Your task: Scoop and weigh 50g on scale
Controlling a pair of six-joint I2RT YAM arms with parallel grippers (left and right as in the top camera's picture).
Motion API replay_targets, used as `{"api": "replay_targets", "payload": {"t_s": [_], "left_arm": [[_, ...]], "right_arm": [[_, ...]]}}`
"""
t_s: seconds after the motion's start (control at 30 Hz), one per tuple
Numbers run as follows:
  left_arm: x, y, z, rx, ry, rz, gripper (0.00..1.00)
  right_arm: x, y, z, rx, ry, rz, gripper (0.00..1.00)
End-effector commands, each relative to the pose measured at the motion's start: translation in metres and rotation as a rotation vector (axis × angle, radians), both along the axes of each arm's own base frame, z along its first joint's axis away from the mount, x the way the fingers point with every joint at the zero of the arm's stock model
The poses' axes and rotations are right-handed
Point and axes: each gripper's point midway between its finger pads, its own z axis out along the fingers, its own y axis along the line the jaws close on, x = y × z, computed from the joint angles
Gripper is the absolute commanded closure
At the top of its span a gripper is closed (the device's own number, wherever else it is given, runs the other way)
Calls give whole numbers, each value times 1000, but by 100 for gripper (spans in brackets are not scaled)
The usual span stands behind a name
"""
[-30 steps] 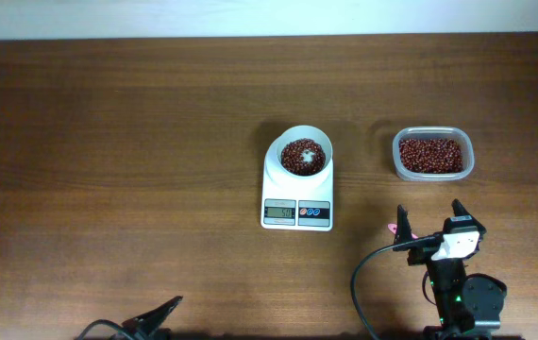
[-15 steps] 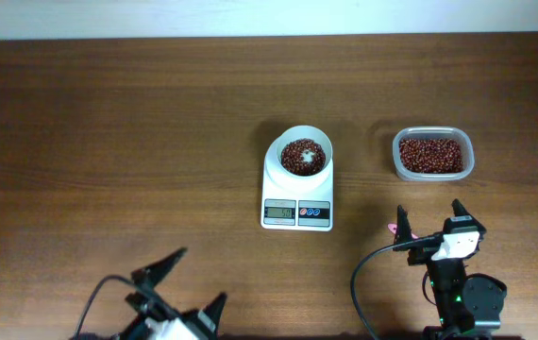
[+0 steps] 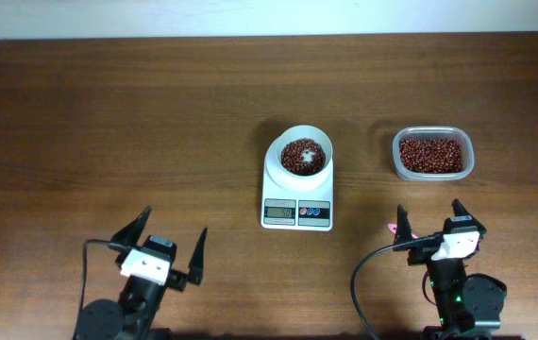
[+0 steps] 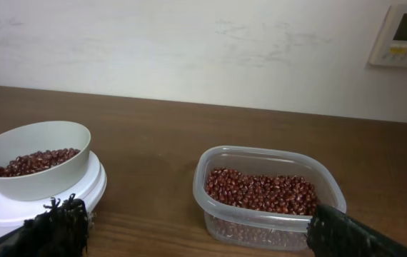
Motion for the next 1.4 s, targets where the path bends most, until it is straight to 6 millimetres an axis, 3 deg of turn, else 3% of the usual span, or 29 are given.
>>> {"api": "replay_targets", "payload": {"t_s": [0.0,0.17,0.33,0.4,0.5,0.67,0.8,1.37], "left_arm": [[20,4,-18,-14,-62,19,1],[36,6,-48,-13,-118,31,1],[38,14,-74,-14,-17,80,1],[39,22,-74,-11,-17,129,1],[41,40,-77,-138,19,245,1],[41,34,-77,-113,15,220,1],[42,44,-79,-107,21,278,1],[42,51,-79,-108,17,307,1]], "right_arm": [[0,0,-1,1,0,4,1],[0,0,-1,1,0,4,1],[0,0,-1,1,0,4,1],[0,0,-1,1,0,4,1],[0,0,-1,1,0,4,1],[0,0,-1,1,0,4,1],[0,0,-1,1,0,4,1],[0,0,-1,1,0,4,1]]}}
